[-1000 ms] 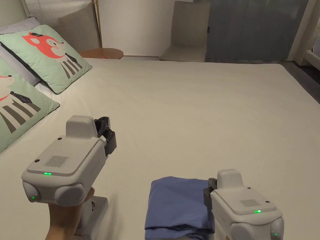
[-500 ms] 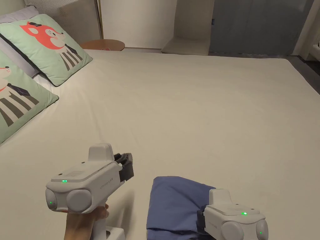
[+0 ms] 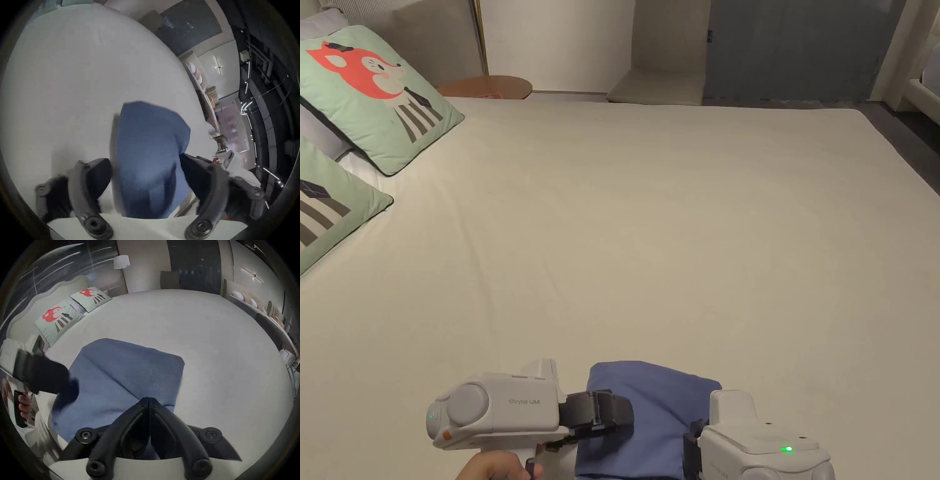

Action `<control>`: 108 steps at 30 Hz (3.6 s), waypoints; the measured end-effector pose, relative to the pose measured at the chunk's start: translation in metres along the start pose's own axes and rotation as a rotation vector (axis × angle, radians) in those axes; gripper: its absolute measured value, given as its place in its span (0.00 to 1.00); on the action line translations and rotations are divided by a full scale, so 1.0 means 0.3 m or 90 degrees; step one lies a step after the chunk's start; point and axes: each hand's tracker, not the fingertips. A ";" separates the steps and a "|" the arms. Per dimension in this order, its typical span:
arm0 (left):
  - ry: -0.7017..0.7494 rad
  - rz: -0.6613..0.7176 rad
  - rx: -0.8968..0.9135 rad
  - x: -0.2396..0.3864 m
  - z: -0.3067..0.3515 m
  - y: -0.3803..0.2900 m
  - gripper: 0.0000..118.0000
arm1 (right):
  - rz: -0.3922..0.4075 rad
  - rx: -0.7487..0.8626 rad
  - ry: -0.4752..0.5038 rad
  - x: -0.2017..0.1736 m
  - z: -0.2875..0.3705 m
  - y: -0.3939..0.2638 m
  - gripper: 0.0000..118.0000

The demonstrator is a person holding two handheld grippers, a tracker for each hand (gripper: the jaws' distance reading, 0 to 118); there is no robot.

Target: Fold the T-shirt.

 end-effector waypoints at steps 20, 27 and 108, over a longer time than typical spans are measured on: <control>0.158 -0.147 0.032 -0.146 0.312 0.178 0.16 | 0.070 0.268 -0.030 -0.129 0.238 0.187 0.00; 0.297 -0.127 0.073 -0.413 0.639 0.316 0.16 | 0.087 0.302 -0.005 -0.241 0.225 0.266 0.00; 0.280 -0.437 0.751 0.547 0.528 -0.146 0.00 | 0.070 0.581 -0.195 -0.002 0.701 0.233 0.01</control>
